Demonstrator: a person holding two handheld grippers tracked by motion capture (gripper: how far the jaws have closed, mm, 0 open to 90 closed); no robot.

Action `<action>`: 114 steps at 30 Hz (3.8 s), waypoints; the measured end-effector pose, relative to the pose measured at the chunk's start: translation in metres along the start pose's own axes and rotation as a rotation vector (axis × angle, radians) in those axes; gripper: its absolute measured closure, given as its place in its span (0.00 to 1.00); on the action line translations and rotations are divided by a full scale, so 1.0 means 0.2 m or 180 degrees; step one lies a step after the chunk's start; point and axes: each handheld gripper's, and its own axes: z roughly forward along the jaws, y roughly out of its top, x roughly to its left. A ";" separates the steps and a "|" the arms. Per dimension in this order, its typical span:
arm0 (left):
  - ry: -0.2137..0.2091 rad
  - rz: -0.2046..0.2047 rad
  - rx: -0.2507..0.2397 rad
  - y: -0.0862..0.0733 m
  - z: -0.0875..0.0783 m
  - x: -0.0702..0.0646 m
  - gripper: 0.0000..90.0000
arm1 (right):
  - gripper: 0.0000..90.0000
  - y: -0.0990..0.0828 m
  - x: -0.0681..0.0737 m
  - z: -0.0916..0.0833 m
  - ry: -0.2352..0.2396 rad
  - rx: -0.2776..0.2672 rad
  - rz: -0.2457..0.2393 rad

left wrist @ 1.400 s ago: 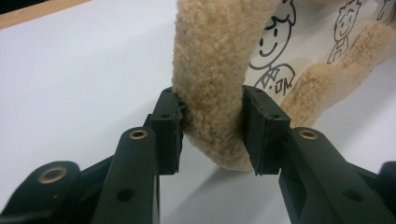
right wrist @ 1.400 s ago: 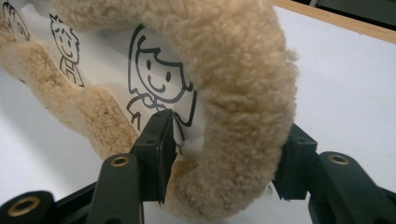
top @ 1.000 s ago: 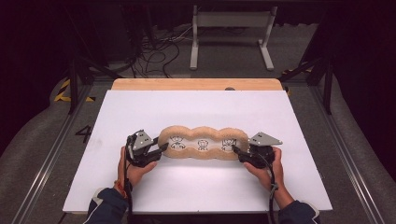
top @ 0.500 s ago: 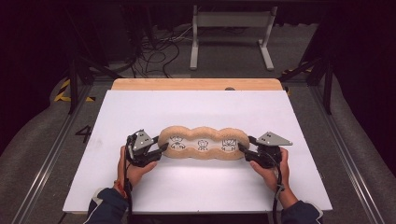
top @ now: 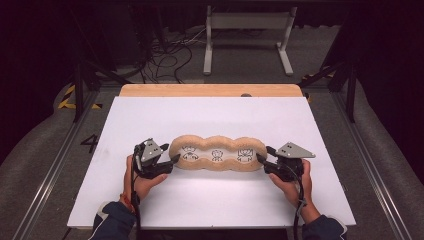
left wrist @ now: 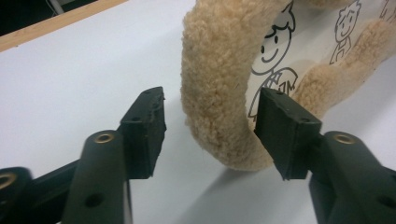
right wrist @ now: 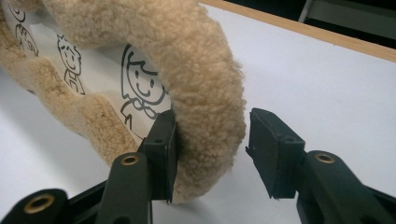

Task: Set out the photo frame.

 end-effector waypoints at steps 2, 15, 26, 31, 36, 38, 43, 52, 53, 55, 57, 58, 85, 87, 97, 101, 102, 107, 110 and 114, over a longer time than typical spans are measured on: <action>-0.0009 0.0008 0.0021 0.00 -0.01 0.00 0.42 | 0.57 0.00 0.00 -0.01 0.0013 0.0021 0.0008; -0.0057 0.0030 0.0067 -0.01 -0.01 0.01 0.17 | 0.22 0.00 -0.04 -0.02 0.0015 0.0119 0.0089; -0.0149 0.0119 0.0130 -0.01 0.00 0.00 0.07 | 0.07 -0.01 -0.03 0.01 0.0056 0.0244 0.0028; -0.0145 0.0122 0.0118 -0.02 -0.01 0.00 0.07 | 0.10 -0.01 -0.04 0.01 0.0041 0.0273 0.0014; -0.0148 0.0154 0.0149 -0.02 -0.01 0.00 0.07 | 0.13 -0.01 -0.03 0.01 0.0025 0.0340 -0.0109; -0.0161 0.0193 0.0153 -0.02 -0.02 0.00 0.07 | 0.15 -0.02 -0.02 0.01 0.0050 0.0361 -0.0166; -0.0165 0.0215 0.0142 -0.05 -0.03 0.00 0.08 | 0.15 -0.02 -0.02 0.01 0.0081 0.0379 -0.0224; -0.0181 0.0302 0.0165 -0.09 -0.06 0.00 0.08 | 0.15 -0.04 -0.05 -0.03 0.0087 0.0383 -0.0262; -0.0169 0.0300 0.0171 -0.09 -0.07 0.00 0.08 | 0.15 -0.05 -0.06 -0.05 0.0078 0.0384 -0.0283; -0.0172 0.0306 0.0180 -0.10 -0.08 0.00 0.08 | 0.15 -0.05 -0.06 -0.06 0.0077 0.0377 -0.0288; -0.0174 0.0319 0.0210 -0.11 -0.10 0.00 0.08 | 0.15 -0.06 -0.06 -0.07 0.0064 0.0376 -0.0313; -0.0174 0.0319 0.0210 -0.11 -0.10 0.00 0.08 | 0.15 -0.06 -0.06 -0.07 0.0064 0.0376 -0.0313; -0.0211 0.0439 0.0227 -0.25 -0.30 0.00 0.10 | 0.13 -0.20 -0.11 -0.28 0.0016 0.0341 -0.0427; -0.0208 0.0437 0.0229 -0.27 -0.32 0.00 0.10 | 0.13 -0.22 -0.11 -0.31 0.0029 0.0346 -0.0417; -0.0179 0.0278 0.0107 -0.38 -0.44 0.03 0.10 | 0.11 -0.33 -0.15 -0.40 -0.0017 0.0319 -0.0263; -0.0136 0.0221 0.0076 -0.44 -0.48 0.04 0.10 | 0.10 -0.37 -0.16 -0.44 0.0091 0.0232 -0.0179; -0.0119 0.0171 0.0059 -0.45 -0.49 0.04 0.10 | 0.10 -0.37 -0.16 -0.44 0.0090 0.0219 -0.0169; -0.0088 0.0021 0.0003 -0.49 -0.53 0.06 0.09 | 0.10 -0.38 -0.15 -0.45 0.0038 0.0159 -0.0153; -0.0087 -0.0015 -0.0029 -0.49 -0.54 0.07 0.09 | 0.10 -0.38 -0.15 -0.46 0.0004 0.0119 -0.0163; -0.0092 0.0000 -0.0043 -0.48 -0.53 0.07 0.09 | 0.09 -0.38 -0.15 -0.46 -0.0027 0.0094 -0.0135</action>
